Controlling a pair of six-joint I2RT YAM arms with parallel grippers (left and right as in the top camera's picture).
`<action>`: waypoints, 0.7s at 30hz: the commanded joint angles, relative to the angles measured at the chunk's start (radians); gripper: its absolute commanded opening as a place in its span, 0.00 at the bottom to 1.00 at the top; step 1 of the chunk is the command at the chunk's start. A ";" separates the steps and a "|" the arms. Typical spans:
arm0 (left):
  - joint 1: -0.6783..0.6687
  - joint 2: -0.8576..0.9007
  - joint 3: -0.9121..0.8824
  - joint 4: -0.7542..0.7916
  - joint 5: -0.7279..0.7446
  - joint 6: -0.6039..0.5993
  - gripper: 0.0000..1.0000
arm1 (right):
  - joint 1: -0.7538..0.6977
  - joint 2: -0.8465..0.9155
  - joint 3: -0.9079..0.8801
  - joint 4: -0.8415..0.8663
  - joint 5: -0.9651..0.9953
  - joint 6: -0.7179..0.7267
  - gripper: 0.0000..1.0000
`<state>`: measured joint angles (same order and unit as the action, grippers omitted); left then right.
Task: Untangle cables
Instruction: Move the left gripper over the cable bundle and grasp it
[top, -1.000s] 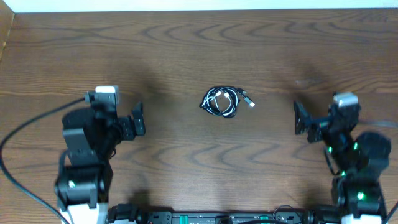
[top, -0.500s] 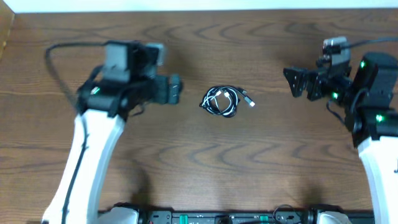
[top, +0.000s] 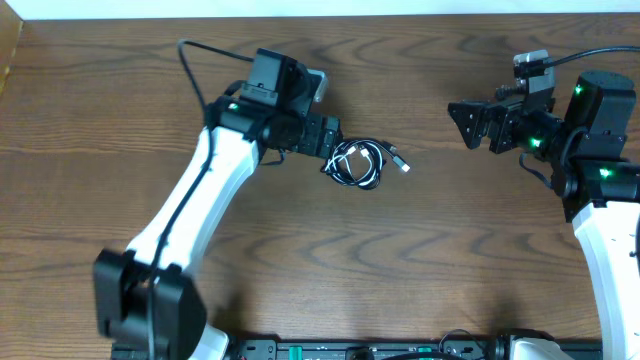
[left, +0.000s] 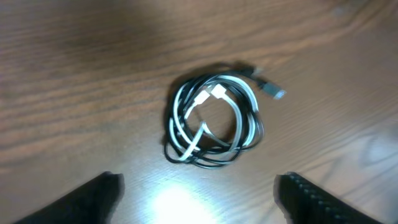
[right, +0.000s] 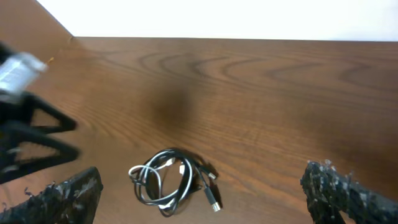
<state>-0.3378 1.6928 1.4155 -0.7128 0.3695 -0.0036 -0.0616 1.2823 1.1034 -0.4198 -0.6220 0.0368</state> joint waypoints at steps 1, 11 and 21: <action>-0.002 0.101 0.009 0.005 0.011 0.064 0.69 | 0.005 -0.001 0.020 -0.017 -0.035 0.014 0.95; -0.007 0.215 0.009 -0.030 0.072 0.199 0.59 | 0.005 -0.001 0.019 -0.122 -0.034 0.014 0.93; -0.010 0.215 -0.002 -0.029 0.174 0.255 0.58 | 0.005 0.010 0.019 -0.131 0.023 0.006 0.95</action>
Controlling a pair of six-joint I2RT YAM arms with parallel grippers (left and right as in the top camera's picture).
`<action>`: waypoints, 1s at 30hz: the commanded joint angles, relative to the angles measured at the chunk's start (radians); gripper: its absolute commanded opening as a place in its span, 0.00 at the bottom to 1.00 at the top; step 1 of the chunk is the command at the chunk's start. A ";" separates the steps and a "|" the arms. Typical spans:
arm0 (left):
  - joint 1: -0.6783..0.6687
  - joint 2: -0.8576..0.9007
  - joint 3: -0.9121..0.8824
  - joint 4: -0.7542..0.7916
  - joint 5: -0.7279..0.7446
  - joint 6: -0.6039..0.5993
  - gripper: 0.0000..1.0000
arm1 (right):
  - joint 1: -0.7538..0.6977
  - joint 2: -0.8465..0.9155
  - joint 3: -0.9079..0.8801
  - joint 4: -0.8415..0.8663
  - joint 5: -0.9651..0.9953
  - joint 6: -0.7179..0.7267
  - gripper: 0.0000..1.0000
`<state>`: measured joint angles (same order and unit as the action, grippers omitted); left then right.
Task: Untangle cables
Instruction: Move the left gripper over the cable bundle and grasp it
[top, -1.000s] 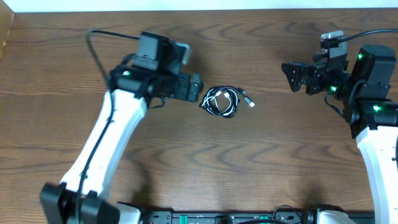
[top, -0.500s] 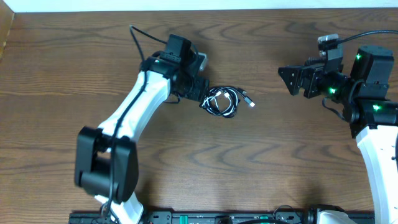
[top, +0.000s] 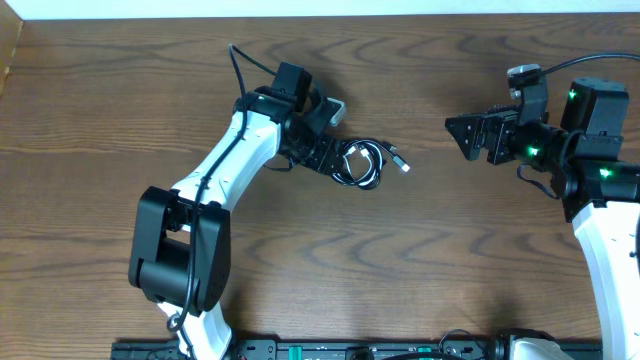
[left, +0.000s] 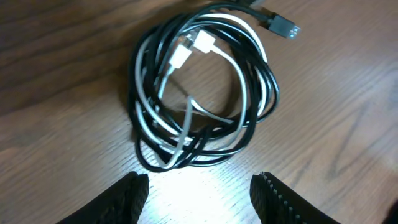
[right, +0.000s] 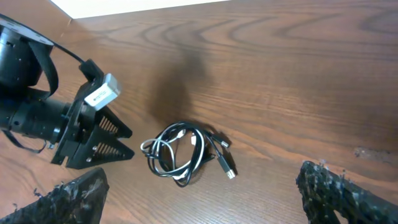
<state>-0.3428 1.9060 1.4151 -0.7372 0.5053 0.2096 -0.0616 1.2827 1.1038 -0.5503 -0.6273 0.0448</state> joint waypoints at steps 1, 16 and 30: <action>-0.006 0.002 -0.003 -0.001 0.037 0.045 0.58 | 0.005 0.014 0.019 -0.001 0.037 -0.005 0.94; -0.038 0.004 -0.055 0.142 -0.114 0.010 0.50 | 0.005 0.129 0.019 0.000 0.045 -0.088 0.96; -0.049 0.114 -0.073 0.156 -0.113 -0.021 0.26 | 0.005 0.174 0.019 0.068 0.045 -0.087 0.96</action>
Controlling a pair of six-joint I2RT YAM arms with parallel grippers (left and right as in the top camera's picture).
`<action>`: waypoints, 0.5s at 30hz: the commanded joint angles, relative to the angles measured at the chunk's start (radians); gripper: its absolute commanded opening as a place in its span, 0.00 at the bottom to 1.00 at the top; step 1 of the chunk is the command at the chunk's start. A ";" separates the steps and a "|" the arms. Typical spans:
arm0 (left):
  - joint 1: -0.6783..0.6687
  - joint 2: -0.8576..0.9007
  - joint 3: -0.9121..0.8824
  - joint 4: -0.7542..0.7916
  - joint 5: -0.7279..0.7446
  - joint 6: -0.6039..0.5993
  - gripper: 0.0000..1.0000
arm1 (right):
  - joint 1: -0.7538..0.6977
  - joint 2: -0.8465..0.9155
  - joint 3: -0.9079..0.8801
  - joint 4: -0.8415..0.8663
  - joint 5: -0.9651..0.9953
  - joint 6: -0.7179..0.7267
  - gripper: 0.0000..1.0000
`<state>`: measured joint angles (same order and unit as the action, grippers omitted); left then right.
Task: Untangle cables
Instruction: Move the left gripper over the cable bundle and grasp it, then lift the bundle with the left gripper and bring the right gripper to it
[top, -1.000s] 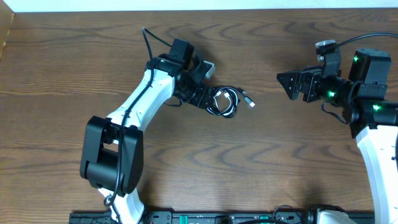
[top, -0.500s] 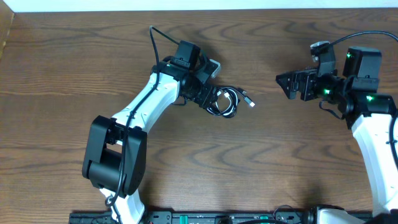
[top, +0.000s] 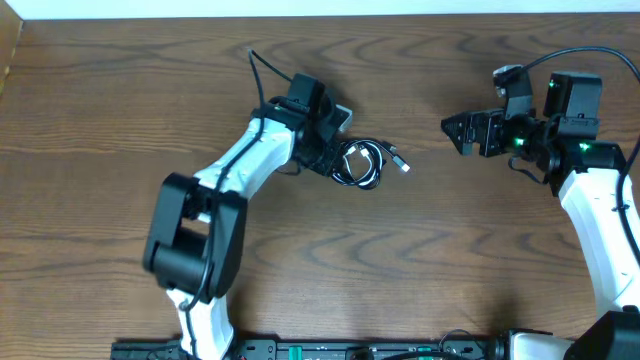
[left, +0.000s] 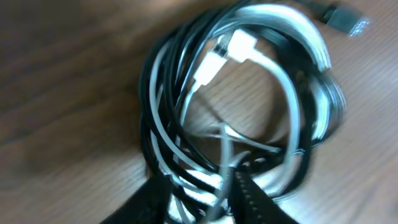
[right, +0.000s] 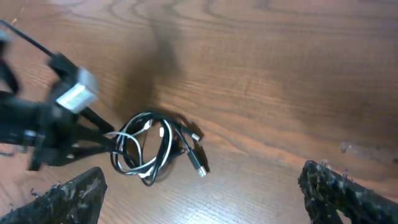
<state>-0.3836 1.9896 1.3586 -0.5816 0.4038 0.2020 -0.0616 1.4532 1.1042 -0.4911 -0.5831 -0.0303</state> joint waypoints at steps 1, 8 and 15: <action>-0.008 0.032 -0.016 0.005 -0.012 -0.030 0.19 | 0.005 0.003 0.018 0.013 0.001 -0.012 0.97; -0.008 -0.016 0.011 0.073 0.007 -0.194 0.08 | 0.005 0.003 0.018 0.021 0.000 -0.008 0.98; -0.009 -0.151 0.047 0.151 0.007 -0.464 0.07 | 0.010 0.005 0.018 0.032 0.001 0.039 0.96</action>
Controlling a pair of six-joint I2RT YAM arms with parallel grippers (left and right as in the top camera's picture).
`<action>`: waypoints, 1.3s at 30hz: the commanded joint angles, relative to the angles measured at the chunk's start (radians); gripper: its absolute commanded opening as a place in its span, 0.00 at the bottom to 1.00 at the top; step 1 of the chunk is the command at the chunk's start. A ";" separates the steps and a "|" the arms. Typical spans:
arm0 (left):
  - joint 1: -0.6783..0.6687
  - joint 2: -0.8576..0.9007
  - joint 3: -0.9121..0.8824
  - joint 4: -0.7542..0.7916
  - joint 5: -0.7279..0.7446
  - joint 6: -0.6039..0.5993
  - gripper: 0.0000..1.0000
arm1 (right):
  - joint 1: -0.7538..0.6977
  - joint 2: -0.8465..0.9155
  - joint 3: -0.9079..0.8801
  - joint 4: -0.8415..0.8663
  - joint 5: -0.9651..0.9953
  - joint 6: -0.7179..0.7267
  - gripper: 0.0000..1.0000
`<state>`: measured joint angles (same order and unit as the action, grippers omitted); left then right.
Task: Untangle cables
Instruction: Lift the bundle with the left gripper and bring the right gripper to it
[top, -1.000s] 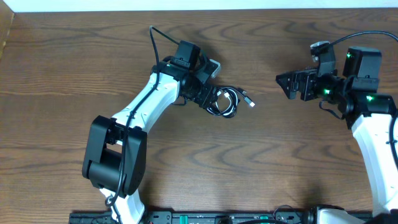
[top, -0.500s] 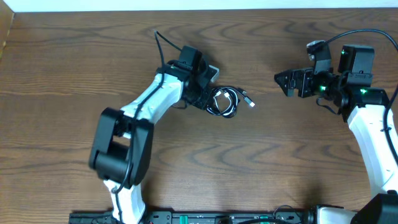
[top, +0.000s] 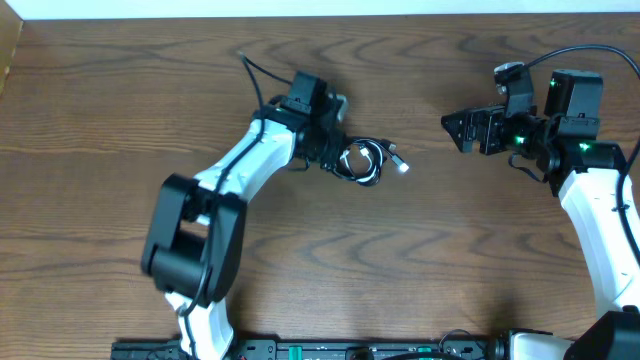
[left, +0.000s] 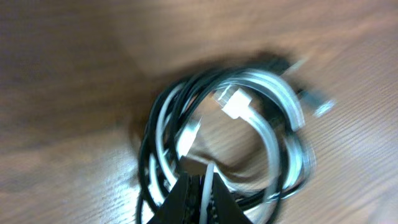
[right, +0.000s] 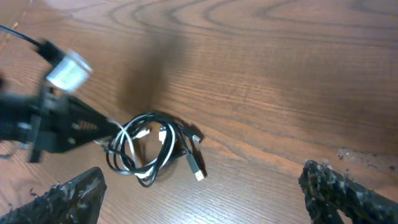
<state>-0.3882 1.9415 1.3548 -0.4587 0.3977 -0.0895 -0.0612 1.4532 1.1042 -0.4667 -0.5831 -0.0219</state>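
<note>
A coil of black and white cables (top: 366, 160) lies on the wooden table, a USB plug (top: 402, 166) sticking out to its right. My left gripper (top: 340, 153) is at the coil's left edge. In the left wrist view the coil (left: 249, 134) fills the frame, and the left gripper (left: 200, 198) is shut on a white cable strand (left: 207, 174). The right gripper (top: 455, 128) hangs open well to the right, apart from the coil. From the right wrist I see the coil (right: 152, 149), its plug (right: 194, 167) and the right gripper (right: 205, 196), wide open over bare wood.
The brown wooden table (top: 300, 270) spreads round the coil. A white wall or edge (top: 300, 8) runs along the far side. The left arm's own black cable (top: 255, 75) loops above its wrist.
The left fingers, slightly apart round the coil's strands before, are now shut on a white strand. The coil looks smaller and farther in the left wrist view. The right arm has not visibly moved.
First my left gripper was wide open, well back from the coil at its left. Then it was closer, with a narrower gap. Then its fingers straddled the strands at the coil's left edge, and now they pinch a white strand. My right gripper stayed open at the right.
</note>
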 joint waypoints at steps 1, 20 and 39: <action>-0.004 -0.127 0.050 0.041 0.013 -0.216 0.08 | 0.014 0.005 0.018 0.012 0.001 0.041 0.95; -0.004 -0.279 0.050 0.077 0.013 -0.763 0.08 | 0.159 0.006 0.018 0.046 0.129 0.232 0.86; -0.001 -0.279 0.050 0.240 -0.017 -1.387 0.07 | 0.322 0.170 0.018 0.262 -0.015 0.092 0.84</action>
<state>-0.3889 1.6665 1.3861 -0.2268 0.3862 -1.3060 0.2459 1.5932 1.1042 -0.2287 -0.5278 0.1196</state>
